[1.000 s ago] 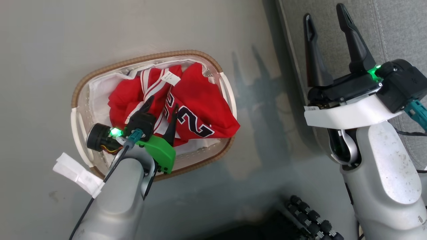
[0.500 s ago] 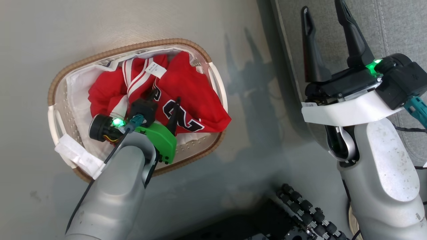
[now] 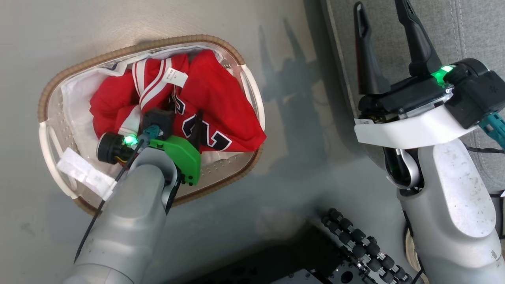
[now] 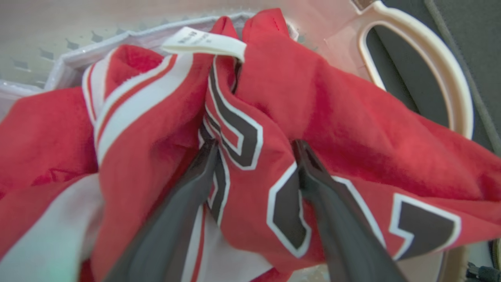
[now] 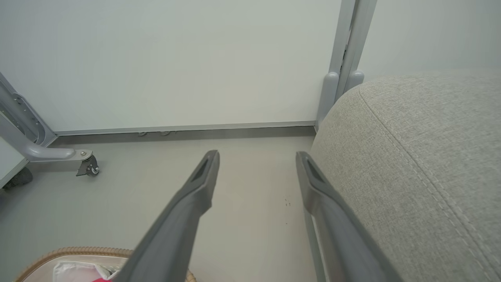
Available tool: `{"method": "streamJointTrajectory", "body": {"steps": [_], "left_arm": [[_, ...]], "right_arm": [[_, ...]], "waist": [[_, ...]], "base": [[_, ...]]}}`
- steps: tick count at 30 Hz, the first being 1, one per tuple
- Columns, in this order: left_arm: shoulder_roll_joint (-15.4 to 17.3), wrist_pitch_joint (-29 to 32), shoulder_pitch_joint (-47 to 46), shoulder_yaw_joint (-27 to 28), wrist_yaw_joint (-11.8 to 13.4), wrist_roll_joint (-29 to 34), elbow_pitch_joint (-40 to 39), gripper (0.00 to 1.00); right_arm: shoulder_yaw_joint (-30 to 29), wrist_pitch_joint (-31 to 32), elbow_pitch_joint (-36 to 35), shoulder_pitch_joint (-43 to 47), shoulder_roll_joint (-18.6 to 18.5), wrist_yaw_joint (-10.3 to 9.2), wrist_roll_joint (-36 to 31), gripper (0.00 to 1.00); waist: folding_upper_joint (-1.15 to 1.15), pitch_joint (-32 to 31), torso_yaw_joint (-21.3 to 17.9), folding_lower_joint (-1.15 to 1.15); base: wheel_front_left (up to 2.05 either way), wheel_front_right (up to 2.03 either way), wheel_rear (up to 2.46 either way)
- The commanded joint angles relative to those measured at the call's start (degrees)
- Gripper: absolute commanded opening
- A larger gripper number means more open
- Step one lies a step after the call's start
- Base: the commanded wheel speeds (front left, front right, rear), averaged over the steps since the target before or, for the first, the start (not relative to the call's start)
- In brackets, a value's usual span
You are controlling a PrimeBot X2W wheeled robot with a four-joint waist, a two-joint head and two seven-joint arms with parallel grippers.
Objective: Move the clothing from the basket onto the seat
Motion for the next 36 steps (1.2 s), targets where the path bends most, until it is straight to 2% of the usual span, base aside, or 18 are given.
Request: {"method": "streamJointTrajectory", "body": {"steps": [1,15,19,20,21,22,24,36], "left_arm": [[0.38,0.02,-1.55,-0.33,-0.20,-0.43,0.35,1.00],[0.37,0.03,-6.08,-3.08,-0.43,0.04,4.87,1.00],[0.37,0.03,-6.83,-3.51,0.15,0.42,5.87,1.00],[0.38,0.04,-6.94,-3.61,0.22,0.54,6.36,0.93],[0.38,0.04,-6.99,-3.70,0.18,0.55,6.66,0.78],[0.35,0.04,-7.15,-3.88,0.10,0.56,6.93,0.39],[0.36,0.04,-7.41,-4.12,-0.07,0.45,7.24,0.00],[0.36,0.02,-6.21,-5.83,-0.51,-1.27,7.01,0.00]], "right_arm": [[0.11,-0.25,-0.37,-0.83,-0.07,-0.02,0.45,1.00],[0.42,-0.25,-1.81,-1.54,-0.06,-0.02,2.11,1.00],[0.50,-0.25,-2.09,-1.79,-0.06,-0.02,2.49,1.00],[0.53,-0.25,-2.13,-1.84,-0.06,-0.02,2.54,1.00],[0.56,-0.25,-2.13,-1.84,-0.06,-0.02,2.59,1.00],[0.59,-0.25,-2.12,-1.85,-0.06,-0.02,2.64,1.00],[0.64,-0.25,-2.15,-1.81,-0.06,-0.02,2.79,1.00],[0.40,-0.25,-0.50,-1.18,-0.07,-0.02,2.54,1.00]], "waist": [[0.00,0.78,-0.36,0.00],[0.00,4.00,-1.78,0.00],[0.00,4.65,-1.98,0.00],[0.00,4.77,-2.05,0.00],[0.00,4.84,-2.13,0.00],[0.00,4.91,-2.19,0.00],[0.00,4.97,-2.24,0.00],[0.00,2.47,-1.64,0.00]], "base": [[0.00,0.00,0.00],[0.00,0.00,0.00],[0.00,0.00,0.00],[0.00,0.00,0.00],[0.00,0.00,0.00],[0.00,0.00,0.00],[0.00,0.00,0.00],[0.00,0.00,0.00]]}}
